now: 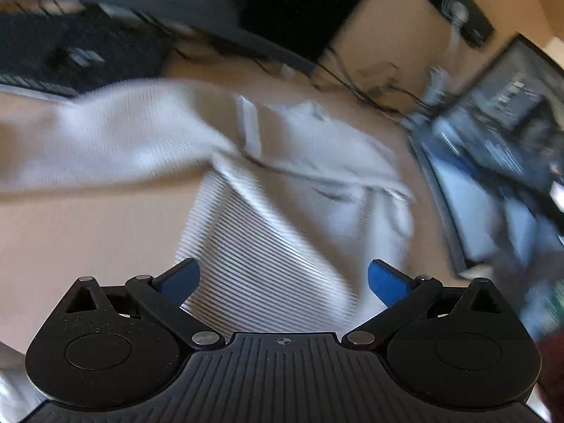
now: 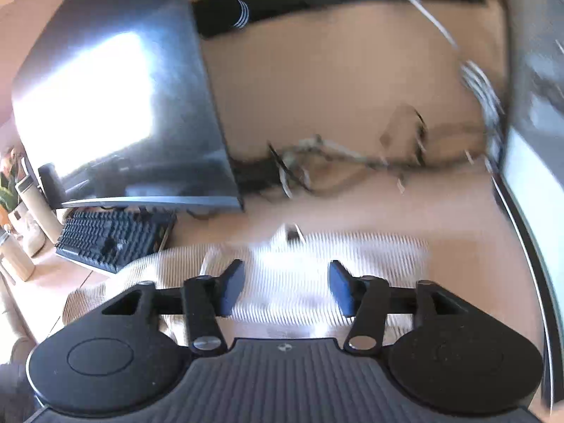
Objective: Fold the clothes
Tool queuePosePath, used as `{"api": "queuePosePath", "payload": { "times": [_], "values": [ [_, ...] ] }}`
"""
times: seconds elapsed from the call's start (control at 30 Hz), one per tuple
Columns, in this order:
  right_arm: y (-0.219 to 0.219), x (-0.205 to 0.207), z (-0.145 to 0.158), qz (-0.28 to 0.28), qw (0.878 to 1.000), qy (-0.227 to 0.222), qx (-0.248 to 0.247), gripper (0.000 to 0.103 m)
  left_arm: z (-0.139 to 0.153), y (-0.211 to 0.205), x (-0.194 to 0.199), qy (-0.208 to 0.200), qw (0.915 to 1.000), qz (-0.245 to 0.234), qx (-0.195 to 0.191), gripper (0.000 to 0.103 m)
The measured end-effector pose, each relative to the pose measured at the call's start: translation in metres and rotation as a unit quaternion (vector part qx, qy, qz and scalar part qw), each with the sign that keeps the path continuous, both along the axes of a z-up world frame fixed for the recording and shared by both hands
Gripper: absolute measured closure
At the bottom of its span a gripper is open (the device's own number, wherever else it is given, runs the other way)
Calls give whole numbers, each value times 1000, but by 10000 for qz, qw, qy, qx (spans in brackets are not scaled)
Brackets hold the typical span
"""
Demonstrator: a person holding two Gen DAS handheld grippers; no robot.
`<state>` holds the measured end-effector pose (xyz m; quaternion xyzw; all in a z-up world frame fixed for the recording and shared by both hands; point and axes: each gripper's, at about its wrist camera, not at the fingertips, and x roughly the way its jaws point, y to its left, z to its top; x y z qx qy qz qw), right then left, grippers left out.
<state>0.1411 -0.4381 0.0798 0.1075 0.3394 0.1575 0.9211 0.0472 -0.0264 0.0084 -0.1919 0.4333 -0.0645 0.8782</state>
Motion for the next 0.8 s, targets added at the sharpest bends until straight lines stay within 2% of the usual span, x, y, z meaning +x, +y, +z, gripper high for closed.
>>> {"api": "queuePosePath", "payload": {
  "times": [0.03,0.13,0.2,0.23,0.3,0.4,0.6,0.7,0.73,0.8],
  "values": [
    [-3,-6,-3,-22,9998,58,176,23,-1,9,-4,-111,9994,216,252,0],
    [-14,-25,-11,-86,9972,232,703,5,-5,40,-18,-428,9898,900,1018,0],
    [-7,-31,-13,-98,9945,269,1008,4,-11,65,-30,-568,9761,1411,1551,0],
    [-1,-32,-13,-68,9928,287,1159,4,-18,78,-35,-545,9712,1620,1658,0],
    [12,-32,-15,40,9892,334,1427,2,-32,103,-44,-400,9697,1971,1390,0],
    [42,-31,-14,444,9876,444,1439,1,-44,127,-46,-321,9678,2302,965,7],
    [77,-50,-2,1119,9883,427,947,0,-56,133,-28,-278,9565,2485,1500,16],
    [72,-60,-2,1051,9894,446,896,0,-63,138,-20,-223,9527,2553,1632,23],
    [67,-63,-3,985,9897,463,935,0,-67,141,-16,-183,9528,2555,1631,27],
    [55,-67,-4,848,9886,540,1116,0,-74,141,-11,-119,9543,2521,1601,27]
  ]
}}
